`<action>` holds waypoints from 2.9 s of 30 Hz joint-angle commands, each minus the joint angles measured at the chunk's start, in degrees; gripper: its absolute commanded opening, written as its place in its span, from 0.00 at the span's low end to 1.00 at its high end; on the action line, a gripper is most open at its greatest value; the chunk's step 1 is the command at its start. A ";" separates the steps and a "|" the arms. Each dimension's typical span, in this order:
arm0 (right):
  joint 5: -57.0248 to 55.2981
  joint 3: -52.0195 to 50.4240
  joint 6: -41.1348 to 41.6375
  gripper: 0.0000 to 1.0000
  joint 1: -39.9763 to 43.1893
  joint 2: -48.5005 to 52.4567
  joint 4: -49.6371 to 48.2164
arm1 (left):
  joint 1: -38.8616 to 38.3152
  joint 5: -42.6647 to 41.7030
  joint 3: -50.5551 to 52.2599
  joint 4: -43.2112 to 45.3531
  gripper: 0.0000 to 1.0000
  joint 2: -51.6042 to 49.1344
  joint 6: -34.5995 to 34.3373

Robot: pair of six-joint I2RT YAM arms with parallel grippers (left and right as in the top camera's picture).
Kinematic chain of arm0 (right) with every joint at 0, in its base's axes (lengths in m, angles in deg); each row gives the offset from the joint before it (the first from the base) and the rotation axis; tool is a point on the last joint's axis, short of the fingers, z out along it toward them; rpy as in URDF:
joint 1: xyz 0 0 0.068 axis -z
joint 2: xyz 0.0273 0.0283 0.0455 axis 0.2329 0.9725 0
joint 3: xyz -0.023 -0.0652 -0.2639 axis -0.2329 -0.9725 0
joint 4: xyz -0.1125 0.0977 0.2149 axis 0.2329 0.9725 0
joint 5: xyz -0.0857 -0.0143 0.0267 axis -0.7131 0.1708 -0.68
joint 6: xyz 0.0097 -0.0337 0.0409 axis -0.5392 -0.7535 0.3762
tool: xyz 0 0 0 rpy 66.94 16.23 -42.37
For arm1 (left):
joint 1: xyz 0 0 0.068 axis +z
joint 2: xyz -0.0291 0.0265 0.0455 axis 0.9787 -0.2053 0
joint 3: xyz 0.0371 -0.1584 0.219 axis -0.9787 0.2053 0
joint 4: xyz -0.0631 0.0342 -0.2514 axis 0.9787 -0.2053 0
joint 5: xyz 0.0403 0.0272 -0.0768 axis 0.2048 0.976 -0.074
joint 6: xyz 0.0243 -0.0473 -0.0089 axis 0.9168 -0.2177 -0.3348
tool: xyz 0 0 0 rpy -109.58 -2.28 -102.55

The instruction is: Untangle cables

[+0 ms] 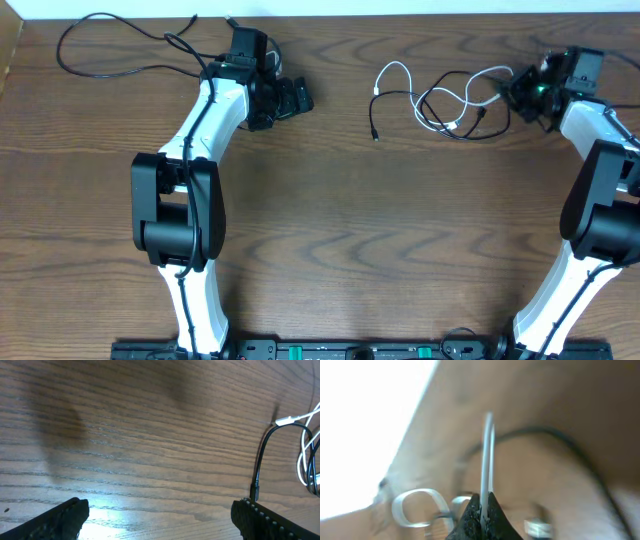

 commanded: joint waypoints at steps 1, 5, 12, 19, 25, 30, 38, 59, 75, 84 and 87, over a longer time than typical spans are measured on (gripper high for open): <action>15.37 -0.07 1.14 0.01 0.11 0.55 -6.51 | 0.24 0.76 -0.11 -0.42 0.96 -0.33 0.50; 23.87 -0.07 10.45 0.01 -0.24 -0.20 -16.85 | 0.24 0.76 -0.11 -0.39 0.96 -0.33 0.50; 27.30 -0.02 18.43 0.02 -2.86 -5.42 -34.27 | 0.24 0.76 -0.11 -0.42 0.96 -0.33 0.50; 22.03 0.07 18.93 0.01 -4.63 -17.97 -37.40 | 0.24 0.79 -0.11 -0.33 0.96 -0.33 0.50; 16.17 0.07 18.08 0.01 -5.75 -27.71 -37.42 | 0.24 0.76 -0.11 -0.17 0.97 -0.33 0.50; 12.83 0.07 19.12 0.01 -6.64 -32.54 -37.68 | 0.24 0.76 -0.11 -0.20 0.96 -0.33 0.50; 7.98 0.11 19.08 0.01 -7.61 -35.50 -40.06 | 0.24 0.76 -0.11 -0.17 0.96 -0.33 0.50; 6.14 0.50 0.35 0.02 -16.13 -35.60 -28.94 | 0.24 0.76 -0.11 -0.22 0.96 -0.33 0.50; -4.24 0.48 2.62 0.02 -20.02 -34.38 1.81 | 0.24 0.76 -0.11 -0.04 0.96 -0.33 0.50; -0.31 0.48 -0.81 0.02 -20.59 -34.75 -0.59 | 0.24 0.72 -0.11 -0.42 0.96 -0.33 0.48; -3.61 0.48 6.86 0.01 -21.97 -34.38 7.23 | 0.26 0.72 -0.11 -0.42 0.96 -0.31 0.48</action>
